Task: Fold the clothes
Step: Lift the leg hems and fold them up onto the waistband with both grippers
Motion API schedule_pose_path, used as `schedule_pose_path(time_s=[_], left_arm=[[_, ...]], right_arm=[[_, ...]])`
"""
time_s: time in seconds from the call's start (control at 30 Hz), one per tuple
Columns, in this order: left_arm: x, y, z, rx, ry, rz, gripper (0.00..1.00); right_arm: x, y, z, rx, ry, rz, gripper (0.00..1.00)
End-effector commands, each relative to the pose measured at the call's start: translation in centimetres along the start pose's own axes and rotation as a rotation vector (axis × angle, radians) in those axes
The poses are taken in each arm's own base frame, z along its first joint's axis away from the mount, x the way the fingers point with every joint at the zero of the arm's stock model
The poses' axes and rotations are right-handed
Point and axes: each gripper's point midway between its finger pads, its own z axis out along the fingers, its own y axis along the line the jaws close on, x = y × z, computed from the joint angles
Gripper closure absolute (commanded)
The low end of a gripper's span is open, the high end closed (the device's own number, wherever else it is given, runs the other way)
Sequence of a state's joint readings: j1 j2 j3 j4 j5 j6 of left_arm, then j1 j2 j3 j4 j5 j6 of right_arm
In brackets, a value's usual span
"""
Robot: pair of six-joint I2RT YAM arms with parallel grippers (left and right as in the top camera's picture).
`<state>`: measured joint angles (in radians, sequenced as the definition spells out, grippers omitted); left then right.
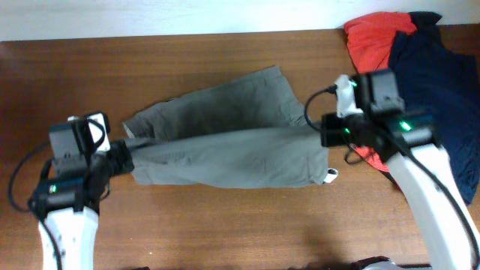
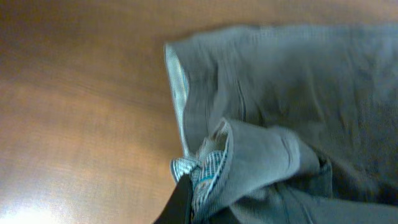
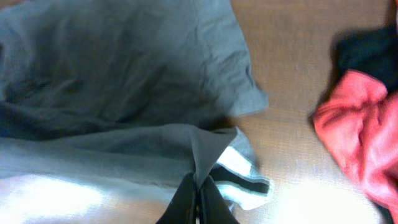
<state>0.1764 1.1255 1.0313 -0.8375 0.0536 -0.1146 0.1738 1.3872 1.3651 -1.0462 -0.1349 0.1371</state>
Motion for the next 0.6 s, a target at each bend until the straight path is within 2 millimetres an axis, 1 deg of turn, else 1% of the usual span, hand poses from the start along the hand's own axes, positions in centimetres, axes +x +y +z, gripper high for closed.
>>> schedule_pose_path(time_s=[0.0, 0.03, 0.1, 0.13, 0.2, 0.27, 0.37, 0.43, 0.57], left_arm=[[-1.5, 1.0, 2.7, -0.047, -0.012, -0.014, 1.0], [-2.1, 1.0, 3.5, -0.045, -0.022, -0.014, 1.0], [-3.2, 0.9, 5.1, -0.042, -0.047, -0.014, 1.0], [-4.2, 0.9, 6.4, -0.039, -0.071, -0.017, 1.0], [-5.3, 0.8, 7.9, -0.035, -0.102, -0.016, 1.0], [-6.2, 0.8, 9.2, -0.031, -0.129, -0.015, 1.0], [-7.5, 0.6, 10.9, -0.018, -0.173, -0.012, 1.0], [-8.6, 0.1, 11.8, 0.014, -0.212, -0.007, 1.0], [-10.7, -1.1, 12.8, 0.071, -0.296, 0.008, 1.0]], right_arm=[[-1.7, -1.0, 2.7, 0.044, -0.001, -0.032, 0.96], [-2.5, -1.3, 3.7, 0.046, -0.015, -0.028, 0.96], [-3.9, -1.9, 4.9, 0.049, -0.052, -0.025, 0.96], [-5.4, -2.6, 5.6, 0.054, -0.096, -0.017, 0.96], [-7.0, -3.4, 6.2, 0.06, -0.148, -0.006, 0.96], [-8.2, -4.0, 6.8, 0.064, -0.185, 0.001, 0.96], [-9.4, -4.4, 8.0, 0.065, -0.218, 0.001, 0.96], [-9.9, -4.4, 8.9, 0.058, -0.229, -0.009, 0.96], [-10.5, -4.7, 11.2, 0.057, -0.233, -0.01, 0.96]])
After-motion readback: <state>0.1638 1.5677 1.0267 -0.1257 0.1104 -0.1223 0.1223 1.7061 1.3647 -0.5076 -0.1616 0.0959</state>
